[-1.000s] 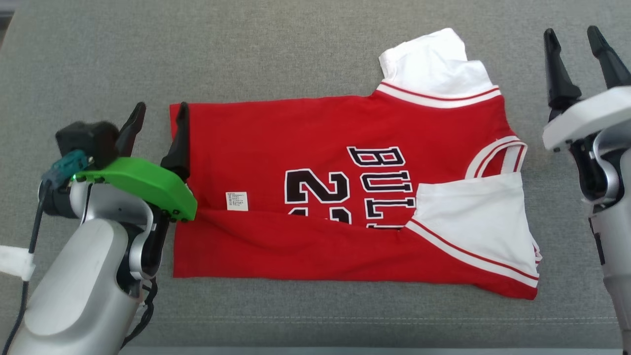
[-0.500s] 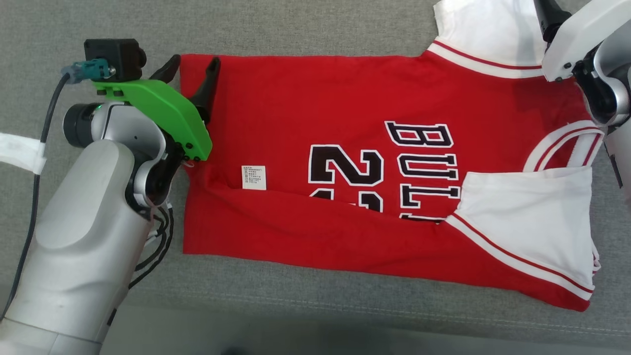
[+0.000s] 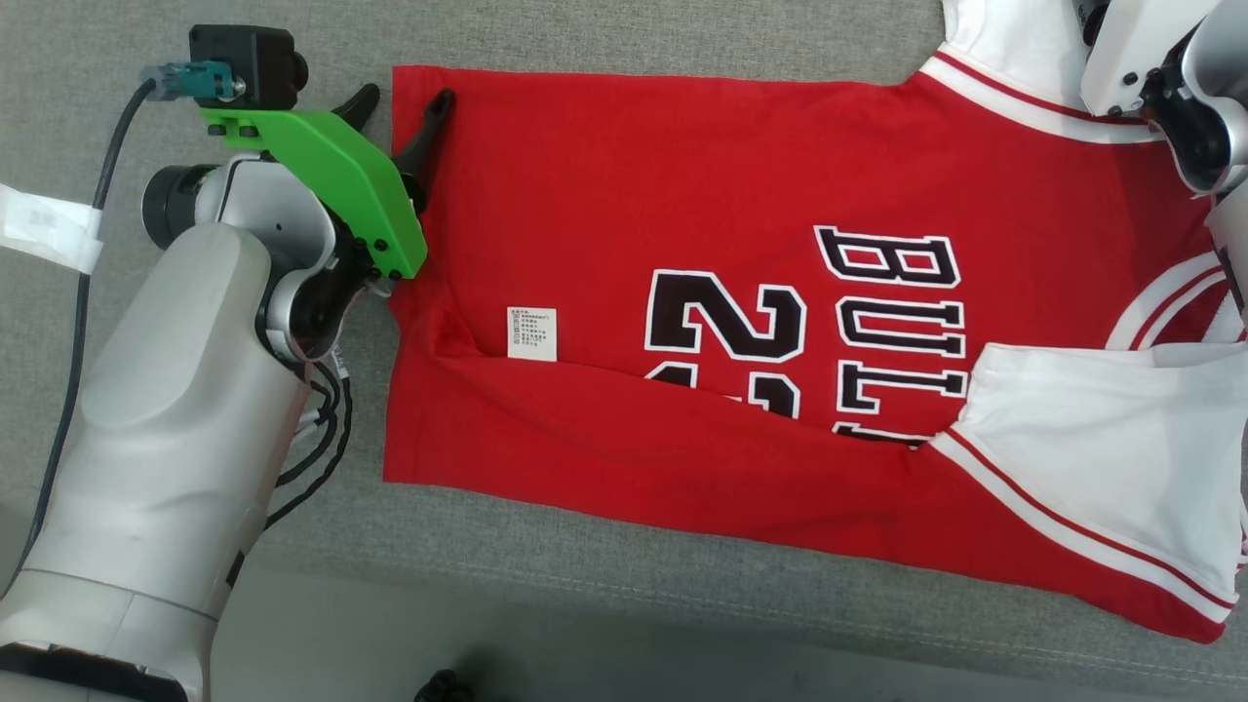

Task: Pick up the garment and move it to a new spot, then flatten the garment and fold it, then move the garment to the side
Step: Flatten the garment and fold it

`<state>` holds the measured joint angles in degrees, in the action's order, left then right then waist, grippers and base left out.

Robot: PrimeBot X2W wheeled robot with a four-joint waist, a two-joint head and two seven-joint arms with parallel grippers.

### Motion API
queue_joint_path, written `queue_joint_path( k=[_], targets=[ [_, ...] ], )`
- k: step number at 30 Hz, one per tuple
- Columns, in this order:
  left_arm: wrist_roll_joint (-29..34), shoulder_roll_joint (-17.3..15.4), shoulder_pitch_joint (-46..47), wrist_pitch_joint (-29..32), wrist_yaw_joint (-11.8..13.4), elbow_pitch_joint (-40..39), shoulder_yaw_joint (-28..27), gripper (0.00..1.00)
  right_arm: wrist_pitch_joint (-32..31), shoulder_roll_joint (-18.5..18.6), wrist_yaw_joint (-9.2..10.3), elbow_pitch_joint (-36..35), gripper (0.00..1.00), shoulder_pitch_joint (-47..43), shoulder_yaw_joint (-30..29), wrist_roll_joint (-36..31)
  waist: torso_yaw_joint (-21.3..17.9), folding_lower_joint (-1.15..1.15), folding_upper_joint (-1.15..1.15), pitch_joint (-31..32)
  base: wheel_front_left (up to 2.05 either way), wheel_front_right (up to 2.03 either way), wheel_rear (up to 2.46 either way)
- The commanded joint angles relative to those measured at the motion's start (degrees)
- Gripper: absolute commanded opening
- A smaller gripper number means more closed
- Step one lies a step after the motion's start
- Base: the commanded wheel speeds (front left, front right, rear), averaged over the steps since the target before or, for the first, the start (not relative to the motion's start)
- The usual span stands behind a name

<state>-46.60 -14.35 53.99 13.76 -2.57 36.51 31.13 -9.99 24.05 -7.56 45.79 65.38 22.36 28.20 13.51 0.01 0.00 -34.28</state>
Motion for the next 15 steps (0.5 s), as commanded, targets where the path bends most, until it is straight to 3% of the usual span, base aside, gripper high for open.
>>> queue_joint_path(
  k=[1,4,5,7,8,9,10,15],
  targets=[
    [-0.52,0.53,0.36,0.84,-0.60,1.22,0.49,1.00,-0.06,0.27,0.15,1.86,1.00,0.01,0.20,-0.15,-0.13,-0.01,0.00,0.13,0.00,0.00,0.00],
    [-0.95,0.94,0.75,1.53,-1.60,2.70,1.09,1.00,-0.83,-0.12,0.15,4.19,1.00,0.57,0.28,-0.40,-0.40,-0.01,0.00,0.42,0.00,0.00,0.00],
    [-0.77,0.92,0.95,1.68,-1.66,3.11,1.31,0.93,-0.94,-0.25,0.15,4.69,1.00,0.65,0.25,-0.23,-0.48,-0.01,0.00,0.52,0.00,0.00,0.00],
    [-1.05,1.08,1.14,1.64,-1.98,4.01,1.37,0.49,-1.69,-0.82,0.15,5.33,1.00,0.50,0.84,0.08,-0.71,-0.01,0.00,0.78,0.00,0.00,0.00],
    [-0.83,0.95,1.33,1.52,-1.93,4.42,1.46,0.38,-1.45,-1.20,0.13,5.24,0.57,0.57,0.85,0.65,-0.86,-0.01,0.00,0.88,0.00,0.00,0.00],
    [-0.81,0.92,1.46,1.14,-1.90,4.80,1.34,0.05,-1.16,-1.34,0.13,5.21,0.20,0.71,1.00,0.75,-1.01,-0.01,0.00,0.97,0.00,0.00,0.00],
    [-0.91,0.95,1.54,0.89,-1.90,5.14,1.26,0.00,-1.23,-1.49,0.13,5.26,0.00,0.77,1.22,1.00,-1.14,-0.01,0.00,1.07,0.00,0.00,0.00],
    [-0.67,0.77,2.89,-1.68,-1.47,6.21,0.32,0.00,1.43,-1.95,0.13,3.78,0.00,1.62,2.05,1.81,-1.57,-0.01,0.00,1.68,0.00,0.00,0.00]
  ],
)
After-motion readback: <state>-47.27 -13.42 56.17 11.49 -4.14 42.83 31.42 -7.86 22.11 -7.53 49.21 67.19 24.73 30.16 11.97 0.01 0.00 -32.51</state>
